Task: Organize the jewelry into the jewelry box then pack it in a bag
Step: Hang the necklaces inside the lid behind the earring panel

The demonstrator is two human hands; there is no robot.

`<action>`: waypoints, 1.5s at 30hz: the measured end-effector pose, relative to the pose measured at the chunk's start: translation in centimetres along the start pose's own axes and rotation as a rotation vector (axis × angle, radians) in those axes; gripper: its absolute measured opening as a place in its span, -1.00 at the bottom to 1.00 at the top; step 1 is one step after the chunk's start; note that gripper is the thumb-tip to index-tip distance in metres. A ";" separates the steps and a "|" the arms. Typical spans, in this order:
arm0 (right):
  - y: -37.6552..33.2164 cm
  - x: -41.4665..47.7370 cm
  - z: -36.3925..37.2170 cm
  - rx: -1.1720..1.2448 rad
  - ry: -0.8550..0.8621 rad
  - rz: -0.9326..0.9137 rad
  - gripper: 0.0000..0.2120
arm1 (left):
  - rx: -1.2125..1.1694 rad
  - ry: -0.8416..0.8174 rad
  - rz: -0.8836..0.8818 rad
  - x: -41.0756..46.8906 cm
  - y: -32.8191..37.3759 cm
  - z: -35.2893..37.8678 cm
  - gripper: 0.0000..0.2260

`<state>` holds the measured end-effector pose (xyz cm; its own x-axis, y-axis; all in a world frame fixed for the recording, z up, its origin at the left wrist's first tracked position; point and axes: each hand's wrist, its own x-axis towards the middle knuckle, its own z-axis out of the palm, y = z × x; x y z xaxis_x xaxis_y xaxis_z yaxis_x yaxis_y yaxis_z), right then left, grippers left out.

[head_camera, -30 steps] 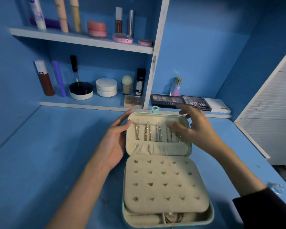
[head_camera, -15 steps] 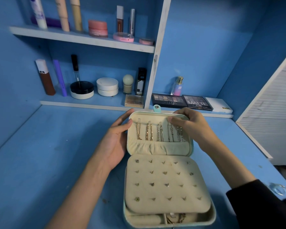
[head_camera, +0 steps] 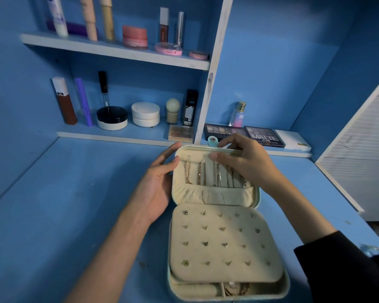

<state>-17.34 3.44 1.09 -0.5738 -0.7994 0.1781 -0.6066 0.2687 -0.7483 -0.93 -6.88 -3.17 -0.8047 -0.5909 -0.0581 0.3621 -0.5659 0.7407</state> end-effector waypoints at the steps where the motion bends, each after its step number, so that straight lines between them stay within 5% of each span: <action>1: 0.0 0.1 0.1 -0.003 0.014 0.006 -0.70 | 0.001 -0.005 0.004 0.0 0.0 0.0 -0.61; 10: -1.0 -0.1 0.3 -0.207 0.029 -0.043 -0.77 | 0.002 -0.007 0.003 0.0 0.0 0.0 -0.59; 17: -1.9 -0.4 0.4 -0.324 -0.077 -0.041 -0.48 | -0.016 -0.019 0.012 0.0 0.1 0.1 -0.57; 32: -2.7 0.0 1.6 -0.344 0.110 0.054 -0.53 | 0.015 -0.017 0.026 -0.1 0.0 0.1 -0.57; 40: -0.5 -1.8 -0.2 -0.297 0.097 -0.113 -0.49 | 0.053 0.021 0.025 0.0 -0.2 0.1 -0.67; 45: 2.1 -4.0 -2.2 -0.267 0.090 -0.170 -0.75 | 0.147 0.095 0.003 0.3 -0.4 -0.1 -0.74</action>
<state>-17.51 8.43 0.19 -0.4910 -0.7976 0.3503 -0.8138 0.2765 -0.5111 -1.28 -6.82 -3.55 -0.7528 -0.6484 -0.1136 0.2863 -0.4780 0.8304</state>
